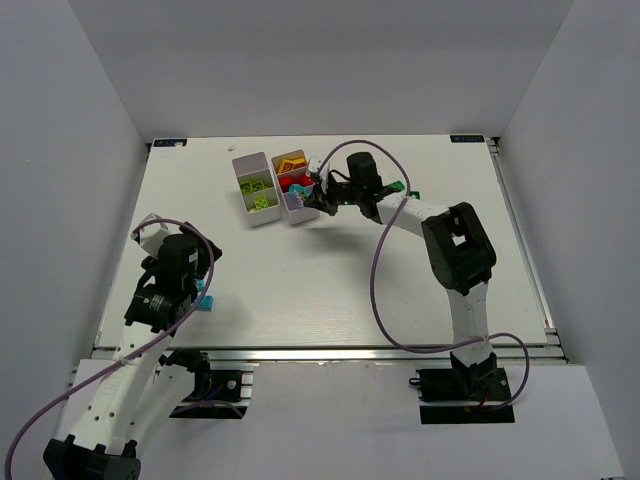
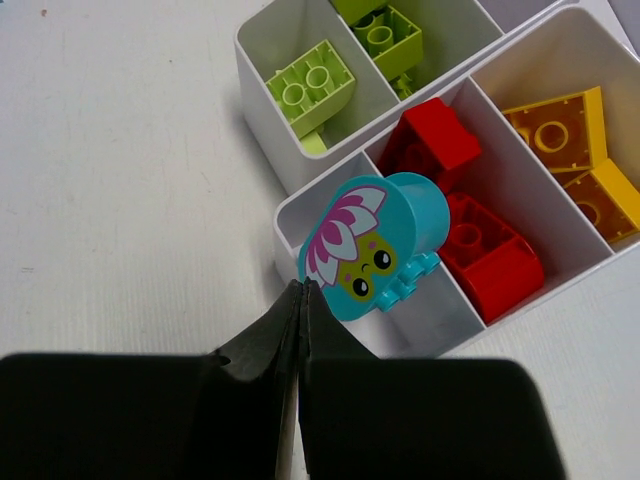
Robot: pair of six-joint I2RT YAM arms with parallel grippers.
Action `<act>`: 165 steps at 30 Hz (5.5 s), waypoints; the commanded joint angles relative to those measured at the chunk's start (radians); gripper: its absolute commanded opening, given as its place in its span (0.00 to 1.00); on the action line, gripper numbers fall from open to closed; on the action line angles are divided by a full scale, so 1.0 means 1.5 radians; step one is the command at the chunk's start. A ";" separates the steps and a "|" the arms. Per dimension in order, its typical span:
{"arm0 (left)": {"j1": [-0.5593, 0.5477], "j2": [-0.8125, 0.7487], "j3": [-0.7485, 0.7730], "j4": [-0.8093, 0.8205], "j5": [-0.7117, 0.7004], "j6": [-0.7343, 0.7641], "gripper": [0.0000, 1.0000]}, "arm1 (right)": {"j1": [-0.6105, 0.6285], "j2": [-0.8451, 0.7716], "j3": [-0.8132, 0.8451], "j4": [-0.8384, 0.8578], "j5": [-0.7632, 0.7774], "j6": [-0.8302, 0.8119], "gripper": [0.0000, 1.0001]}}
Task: Sort the legos into containers by color
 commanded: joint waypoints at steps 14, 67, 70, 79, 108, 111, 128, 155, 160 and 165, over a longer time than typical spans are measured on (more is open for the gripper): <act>0.004 0.016 0.008 0.013 0.005 0.010 0.91 | 0.007 0.040 0.053 0.016 0.021 0.010 0.00; 0.219 0.526 0.095 0.014 0.162 0.205 0.78 | -0.071 -0.306 -0.246 -0.103 -0.169 0.029 0.19; 0.226 0.546 0.093 0.029 0.169 0.210 0.70 | -0.071 -0.307 -0.244 -0.100 -0.170 0.033 0.19; 0.229 0.566 0.095 0.052 0.180 0.215 0.37 | -0.078 -0.315 -0.236 -0.124 -0.163 0.029 0.19; -0.117 0.734 0.472 0.340 0.325 0.207 0.05 | -0.185 -0.400 -0.270 -0.110 -0.093 0.050 0.89; -0.131 0.758 0.494 0.331 0.283 0.207 0.07 | -0.190 -0.404 -0.274 -0.114 -0.099 0.050 0.87; -0.163 0.830 0.531 0.323 0.134 0.209 0.18 | -0.204 -0.401 -0.277 -0.114 -0.121 0.058 0.85; -0.165 0.668 0.435 0.301 0.087 0.186 0.31 | -0.210 -0.414 -0.233 -0.198 -0.078 0.015 0.89; -0.083 0.478 0.266 0.274 0.165 0.082 0.51 | -0.213 -0.367 -0.139 -0.346 -0.056 -0.042 0.89; 0.030 0.350 0.103 0.232 0.261 0.001 0.75 | -0.215 -0.397 -0.094 -0.486 -0.005 -0.192 0.89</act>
